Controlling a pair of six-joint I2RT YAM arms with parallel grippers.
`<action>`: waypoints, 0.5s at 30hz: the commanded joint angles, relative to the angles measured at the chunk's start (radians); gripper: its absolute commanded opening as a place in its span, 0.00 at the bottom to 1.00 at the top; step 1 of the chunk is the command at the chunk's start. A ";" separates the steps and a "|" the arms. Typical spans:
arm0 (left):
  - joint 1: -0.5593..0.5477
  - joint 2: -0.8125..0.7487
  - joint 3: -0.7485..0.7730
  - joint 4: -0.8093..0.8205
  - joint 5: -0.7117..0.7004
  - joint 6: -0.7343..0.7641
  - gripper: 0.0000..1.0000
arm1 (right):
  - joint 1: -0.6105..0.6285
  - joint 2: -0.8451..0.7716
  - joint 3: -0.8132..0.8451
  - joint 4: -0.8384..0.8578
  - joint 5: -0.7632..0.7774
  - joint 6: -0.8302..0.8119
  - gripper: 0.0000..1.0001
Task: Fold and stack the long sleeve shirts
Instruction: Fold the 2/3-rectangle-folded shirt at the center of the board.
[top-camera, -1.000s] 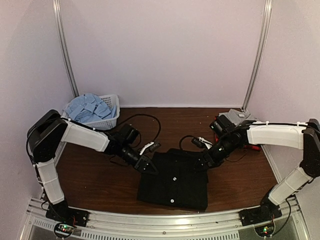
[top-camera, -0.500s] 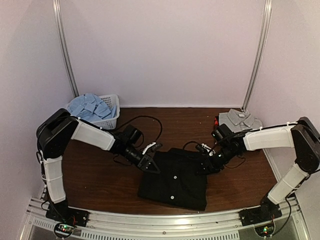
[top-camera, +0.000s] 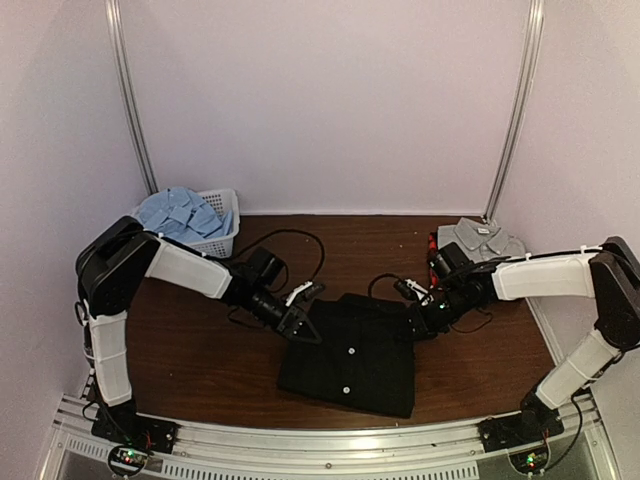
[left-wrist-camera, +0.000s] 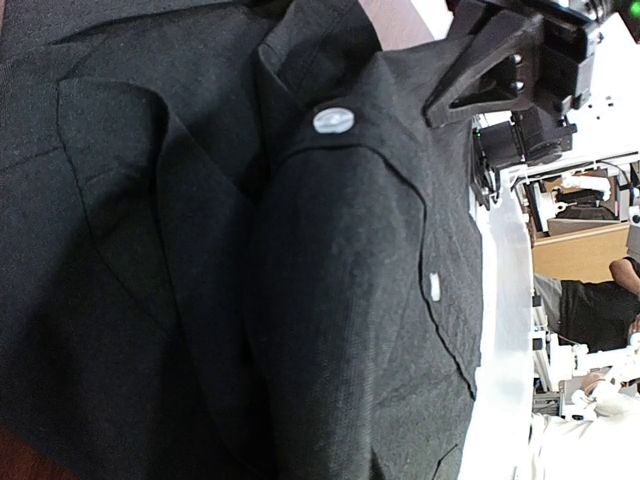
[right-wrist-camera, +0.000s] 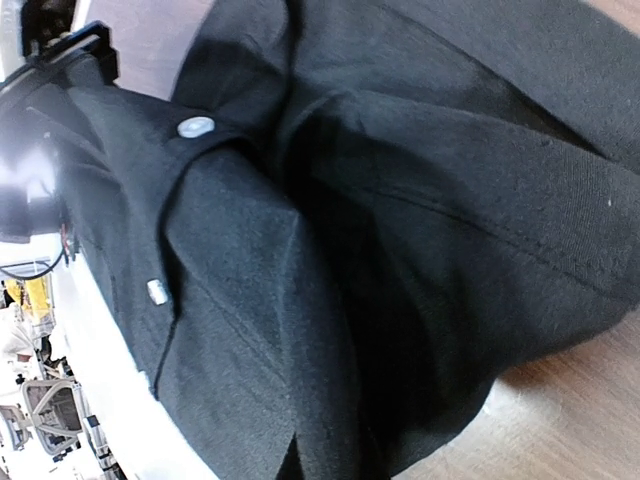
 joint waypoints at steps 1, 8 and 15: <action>0.011 -0.079 0.027 0.016 0.032 0.001 0.00 | -0.010 -0.090 0.026 -0.030 -0.013 -0.013 0.00; 0.016 -0.164 0.067 -0.041 0.060 0.006 0.00 | -0.016 -0.160 0.101 -0.108 -0.033 0.001 0.00; 0.085 -0.115 0.128 -0.041 0.072 -0.025 0.00 | -0.068 -0.133 0.155 -0.133 -0.032 -0.006 0.00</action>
